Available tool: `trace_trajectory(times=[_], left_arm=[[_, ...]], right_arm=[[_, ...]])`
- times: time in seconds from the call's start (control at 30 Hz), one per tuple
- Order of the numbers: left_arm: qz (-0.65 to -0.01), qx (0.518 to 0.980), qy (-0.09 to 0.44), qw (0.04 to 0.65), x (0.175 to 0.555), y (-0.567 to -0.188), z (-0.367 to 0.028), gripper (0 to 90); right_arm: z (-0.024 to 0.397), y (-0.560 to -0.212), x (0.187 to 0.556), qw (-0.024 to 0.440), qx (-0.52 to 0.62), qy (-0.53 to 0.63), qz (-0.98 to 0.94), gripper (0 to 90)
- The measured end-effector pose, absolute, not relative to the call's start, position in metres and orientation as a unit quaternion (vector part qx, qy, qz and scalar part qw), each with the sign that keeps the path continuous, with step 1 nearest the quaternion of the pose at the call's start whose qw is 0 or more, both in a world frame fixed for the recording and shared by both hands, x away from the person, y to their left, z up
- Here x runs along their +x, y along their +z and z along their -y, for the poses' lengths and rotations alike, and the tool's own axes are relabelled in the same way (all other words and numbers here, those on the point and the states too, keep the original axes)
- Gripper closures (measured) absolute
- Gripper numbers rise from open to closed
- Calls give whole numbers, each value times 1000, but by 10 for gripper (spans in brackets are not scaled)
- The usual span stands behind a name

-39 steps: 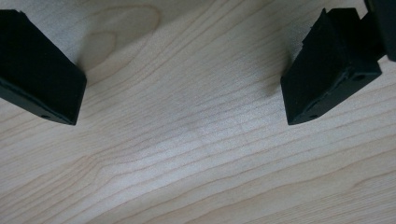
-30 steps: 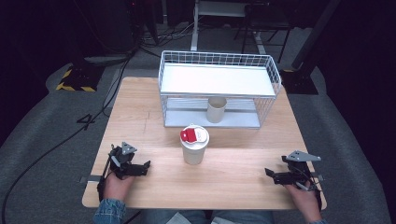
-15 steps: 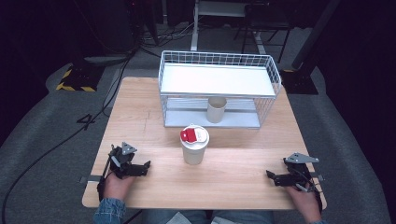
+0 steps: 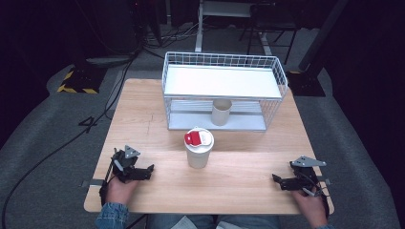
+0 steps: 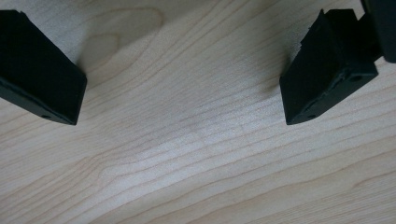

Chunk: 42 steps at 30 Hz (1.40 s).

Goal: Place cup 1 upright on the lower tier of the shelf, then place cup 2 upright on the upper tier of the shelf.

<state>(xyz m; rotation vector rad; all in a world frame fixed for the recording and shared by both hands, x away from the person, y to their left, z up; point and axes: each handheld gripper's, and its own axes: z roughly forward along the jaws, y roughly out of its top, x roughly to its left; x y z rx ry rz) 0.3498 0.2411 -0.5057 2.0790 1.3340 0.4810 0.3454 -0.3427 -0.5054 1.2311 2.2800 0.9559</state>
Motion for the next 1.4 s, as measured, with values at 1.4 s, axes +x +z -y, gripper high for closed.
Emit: trace_trajectory(times=[1.4], left_arm=[[-320,806,140,478,338,-446,-143,0]], right_arm=[[342,-505,346,189,438,340,-810,37]])
